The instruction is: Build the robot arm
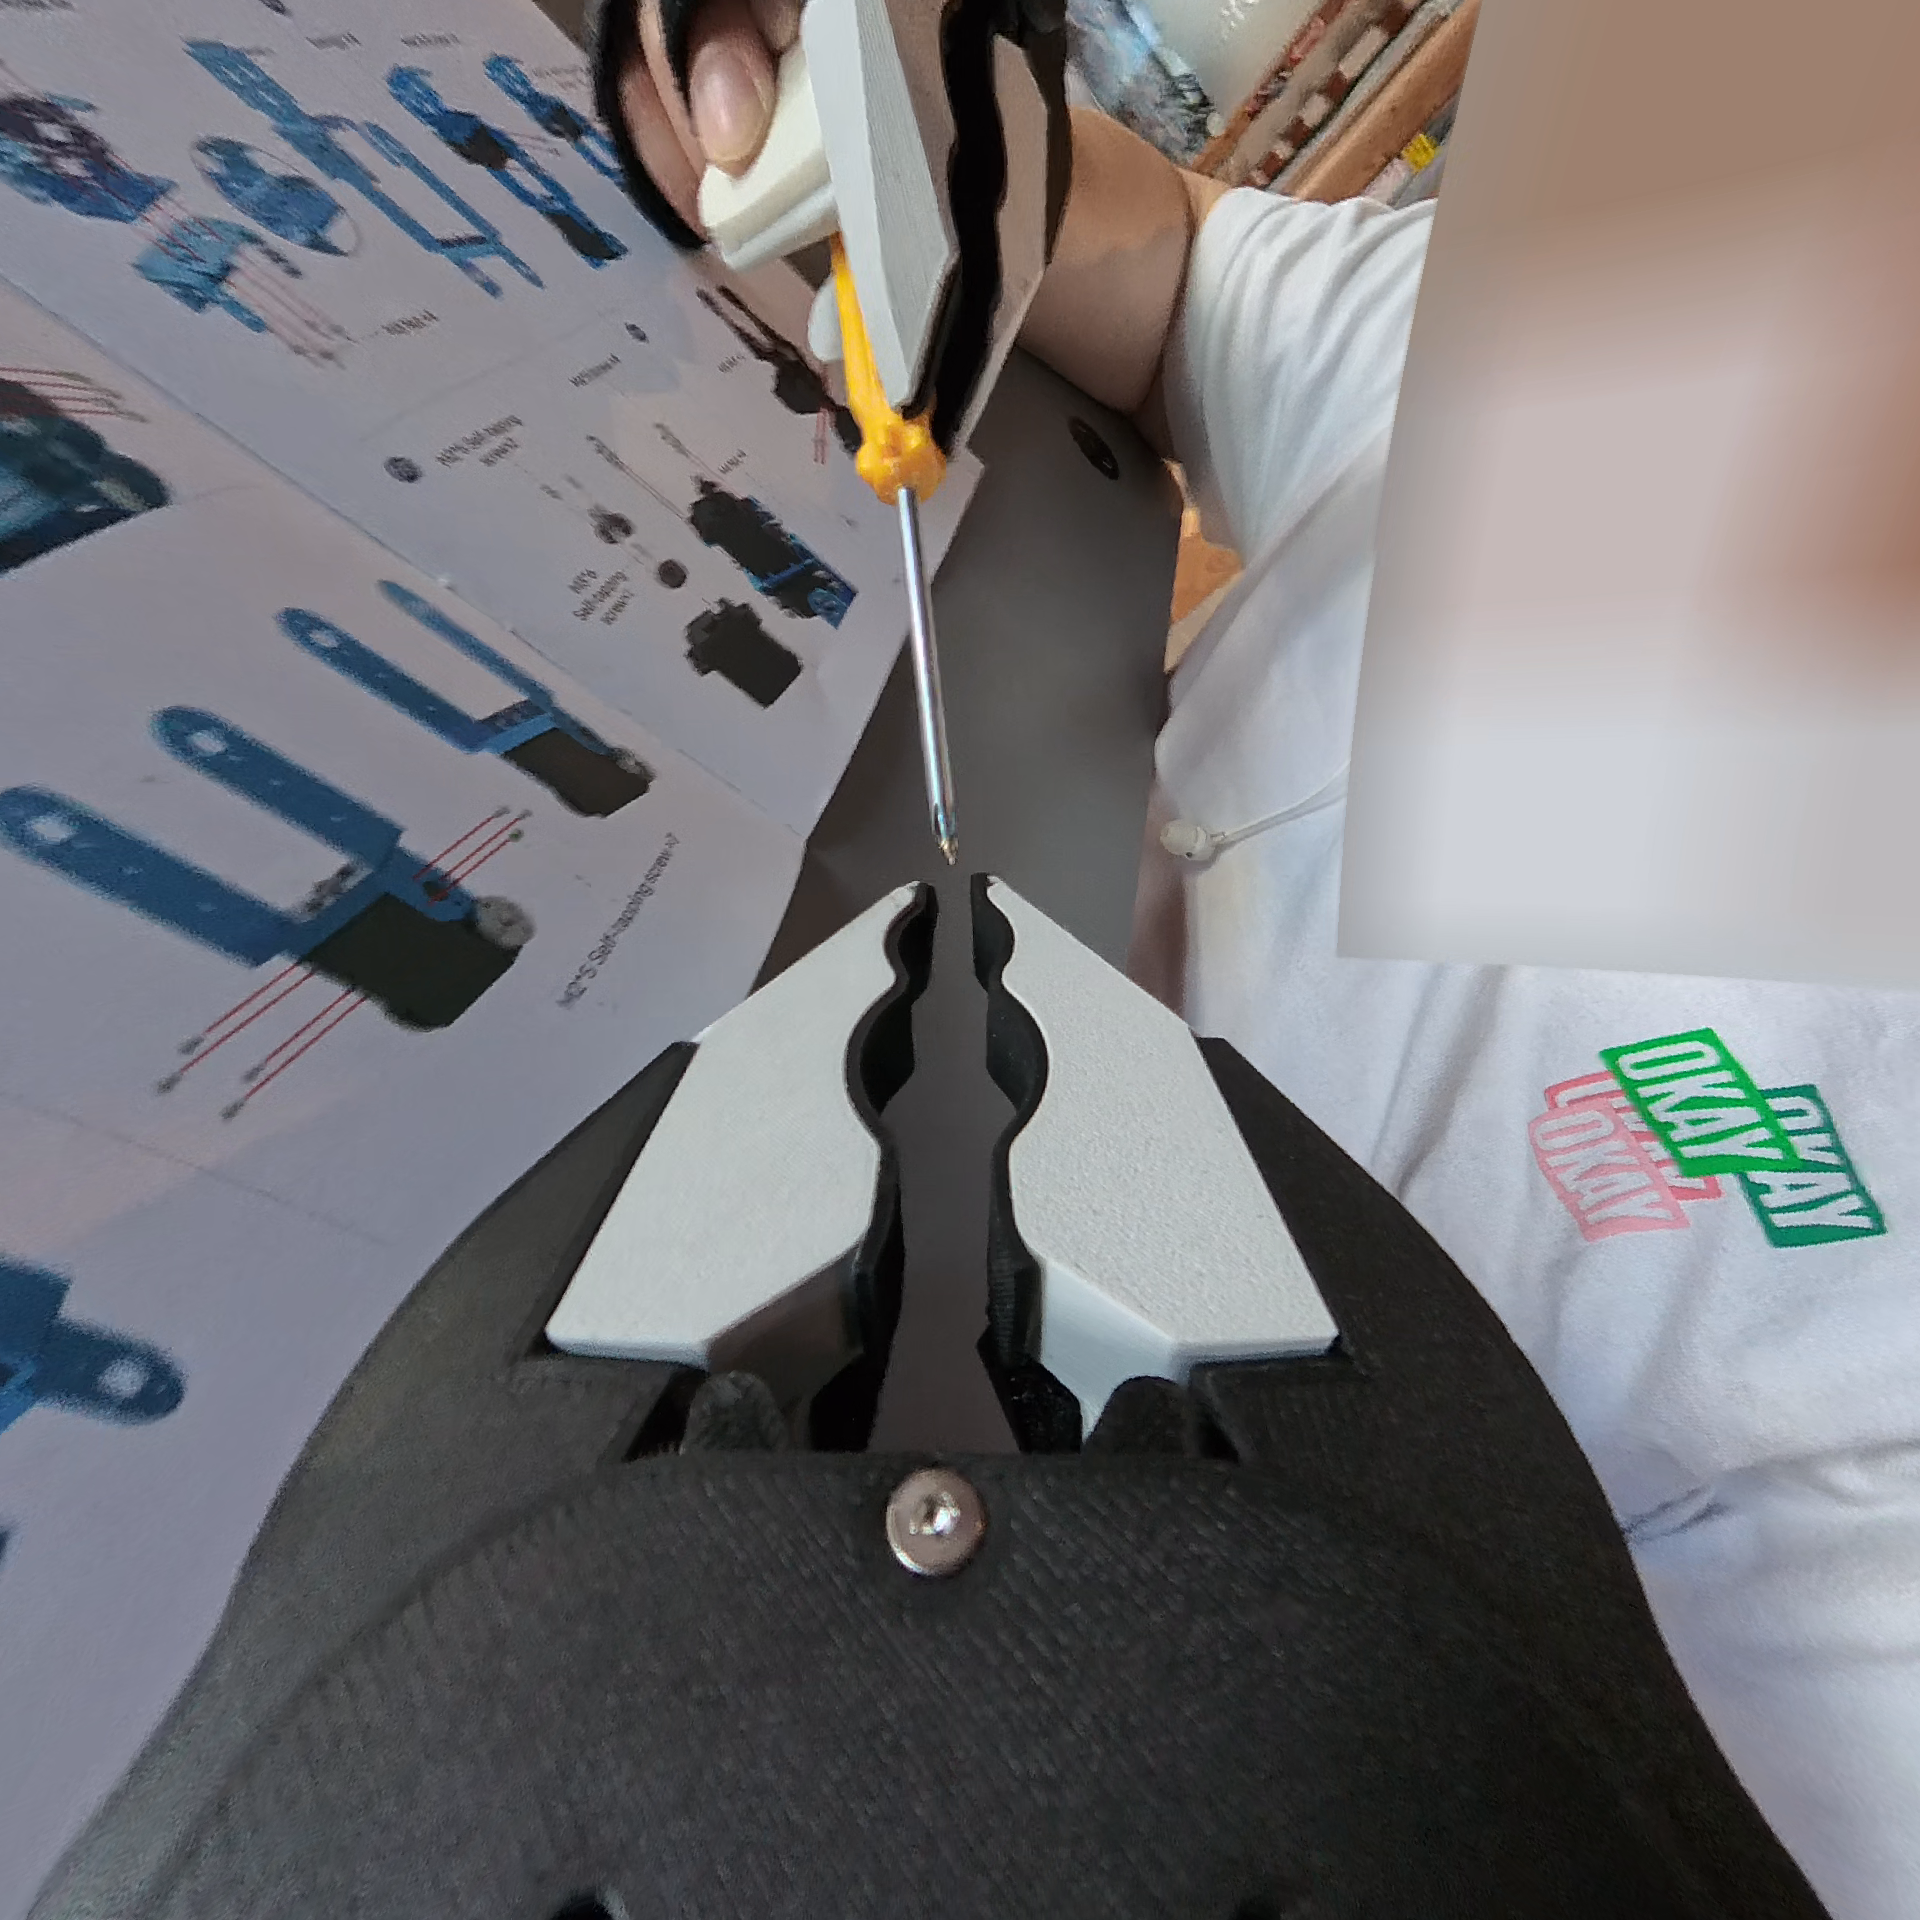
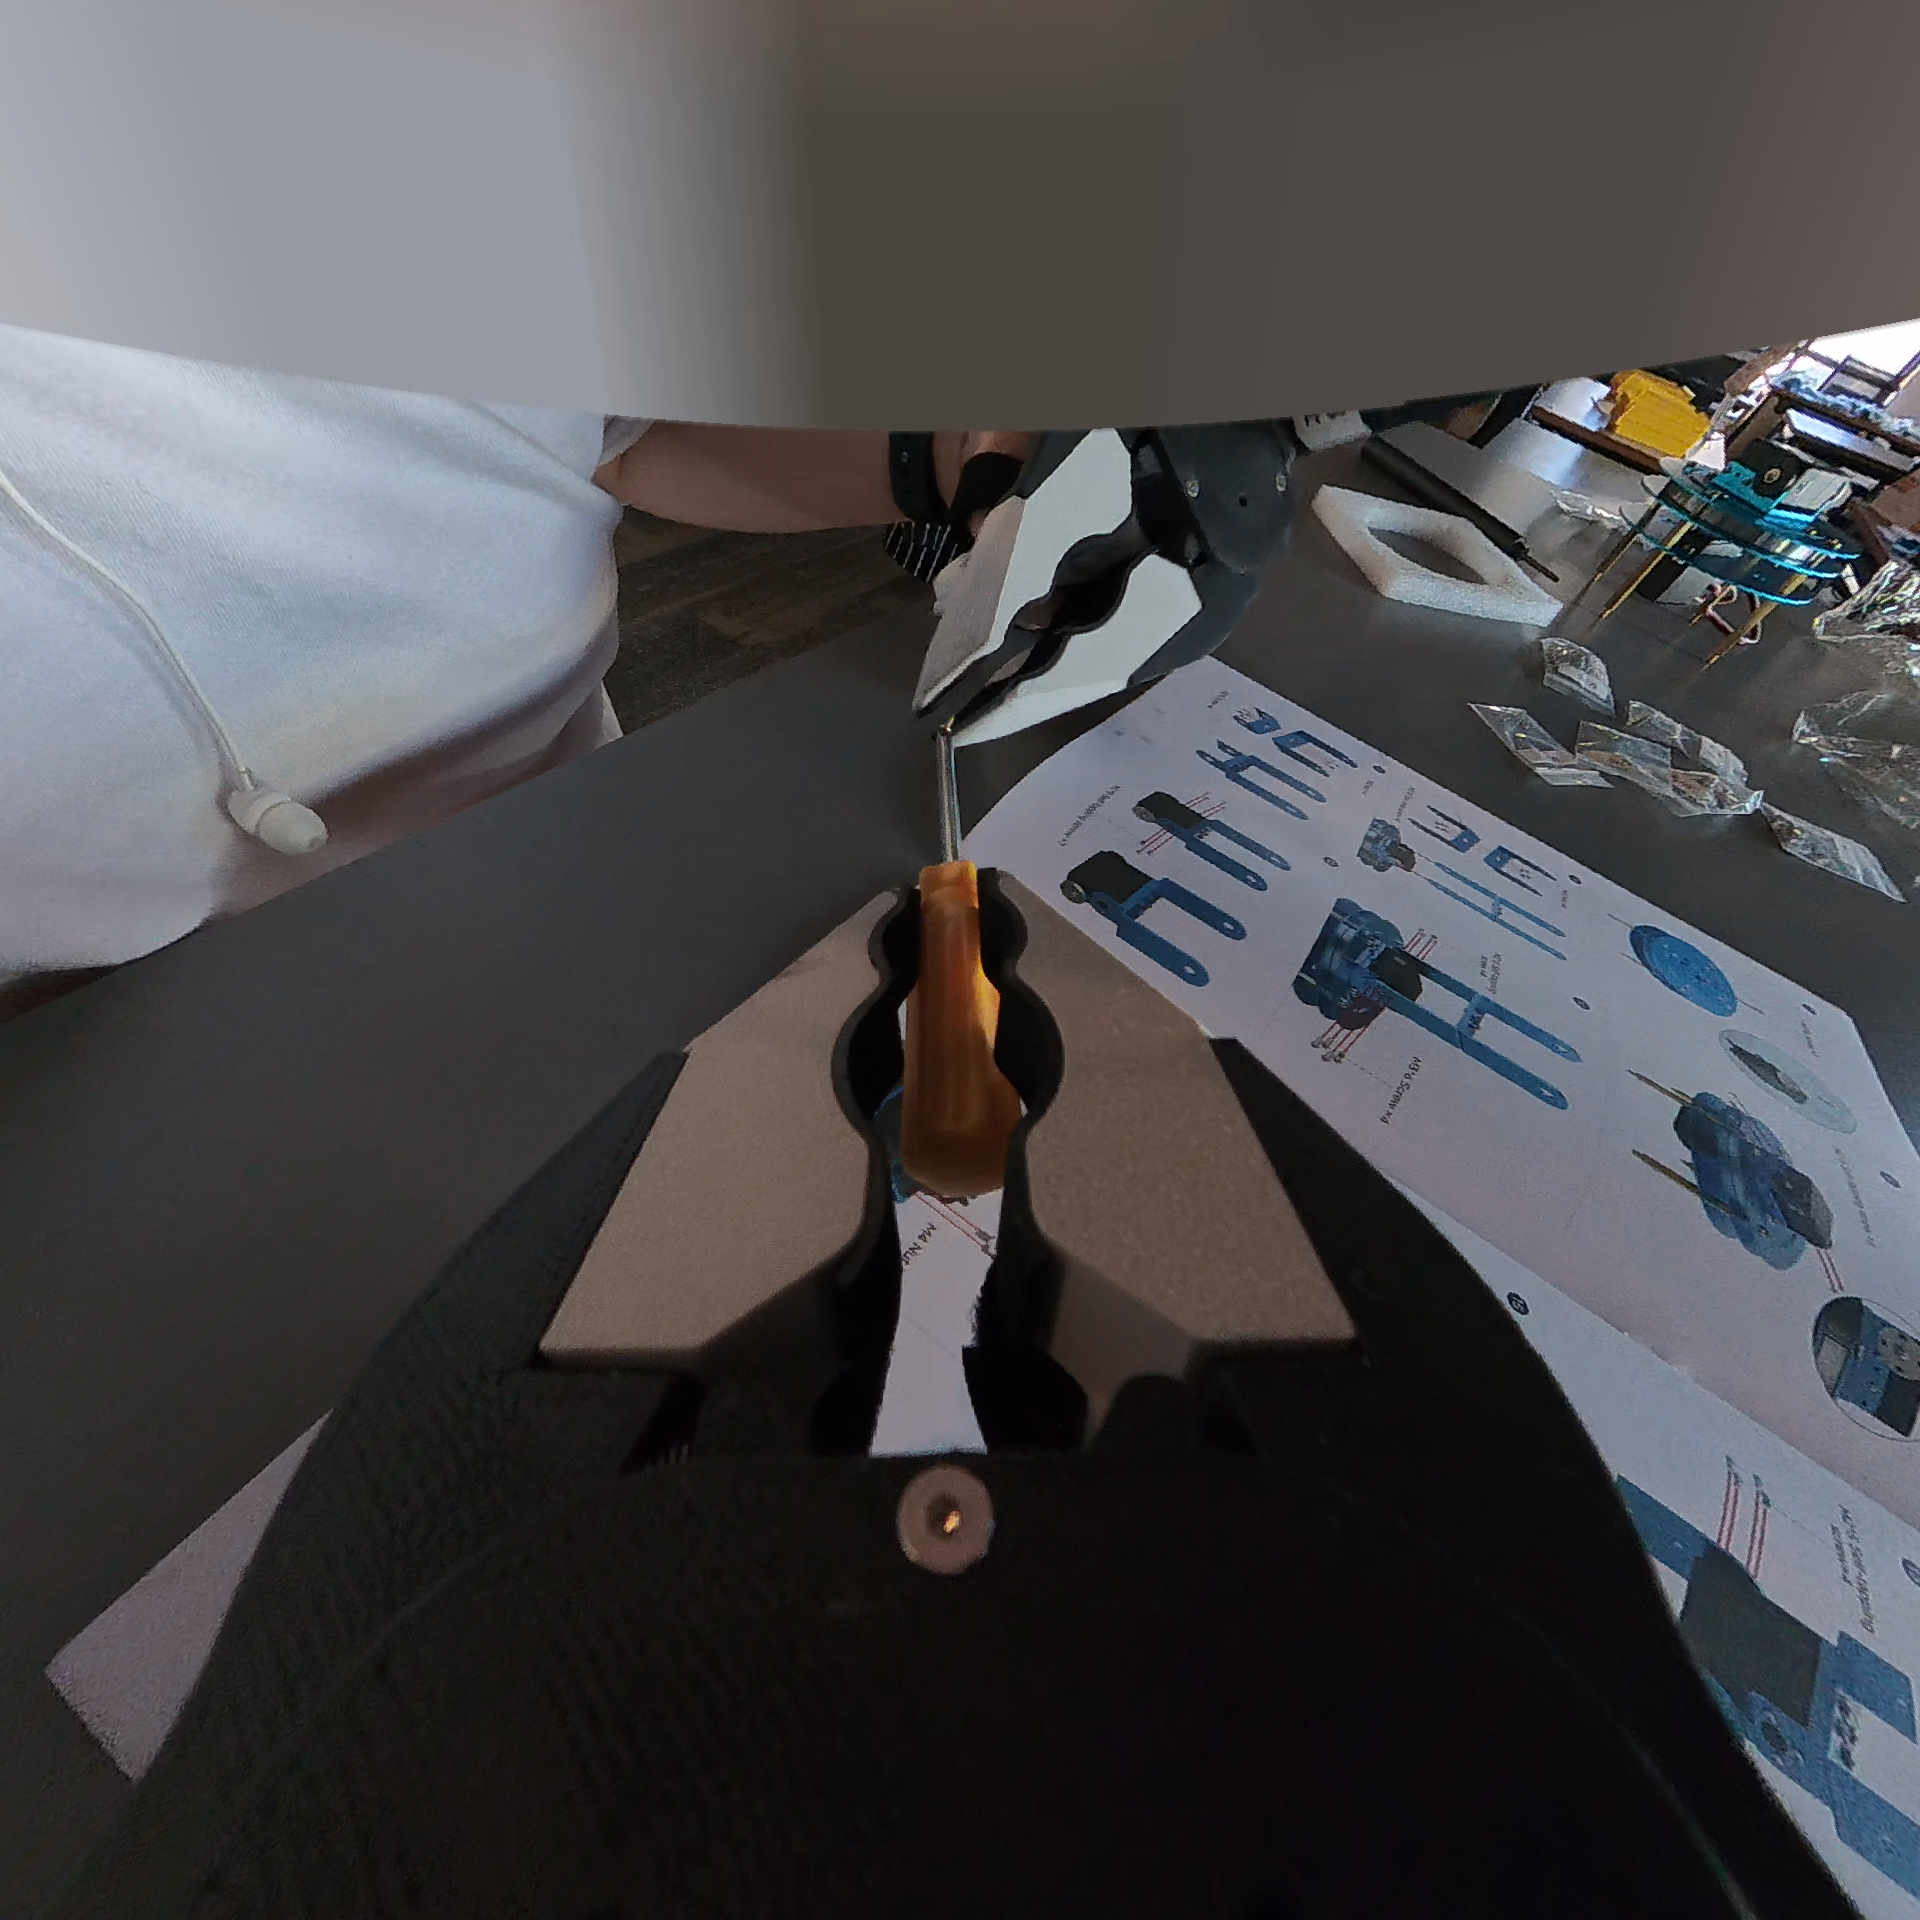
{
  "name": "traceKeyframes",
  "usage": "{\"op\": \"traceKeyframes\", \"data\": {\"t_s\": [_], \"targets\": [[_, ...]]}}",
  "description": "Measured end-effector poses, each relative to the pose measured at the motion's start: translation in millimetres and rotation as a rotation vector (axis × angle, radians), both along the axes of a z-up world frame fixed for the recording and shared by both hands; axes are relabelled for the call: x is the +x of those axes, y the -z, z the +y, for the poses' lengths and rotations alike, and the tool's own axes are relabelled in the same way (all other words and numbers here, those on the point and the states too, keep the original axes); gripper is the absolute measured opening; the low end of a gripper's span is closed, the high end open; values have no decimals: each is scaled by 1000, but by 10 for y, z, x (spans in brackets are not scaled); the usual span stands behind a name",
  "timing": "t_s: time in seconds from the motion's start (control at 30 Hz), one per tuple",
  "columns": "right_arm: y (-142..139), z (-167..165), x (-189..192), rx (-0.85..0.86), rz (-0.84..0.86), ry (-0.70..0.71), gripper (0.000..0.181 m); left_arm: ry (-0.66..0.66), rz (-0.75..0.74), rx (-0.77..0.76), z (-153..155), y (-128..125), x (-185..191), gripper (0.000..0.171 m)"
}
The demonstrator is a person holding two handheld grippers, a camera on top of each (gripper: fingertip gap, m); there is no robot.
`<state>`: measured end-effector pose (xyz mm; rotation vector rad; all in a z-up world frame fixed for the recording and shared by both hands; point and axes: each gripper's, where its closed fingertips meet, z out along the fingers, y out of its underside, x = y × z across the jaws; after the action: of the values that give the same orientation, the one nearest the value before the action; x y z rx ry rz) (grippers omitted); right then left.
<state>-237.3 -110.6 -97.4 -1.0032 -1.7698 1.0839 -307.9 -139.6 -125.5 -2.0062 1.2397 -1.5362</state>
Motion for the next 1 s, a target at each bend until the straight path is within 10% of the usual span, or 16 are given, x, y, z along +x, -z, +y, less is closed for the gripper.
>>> {"op": "traceKeyframes", "data": {"t_s": [1.0], "targets": [[-68, 322, -5, 16, 10, 175, 9, -325, -185, 148, 181, -352, -622, 9]]}}
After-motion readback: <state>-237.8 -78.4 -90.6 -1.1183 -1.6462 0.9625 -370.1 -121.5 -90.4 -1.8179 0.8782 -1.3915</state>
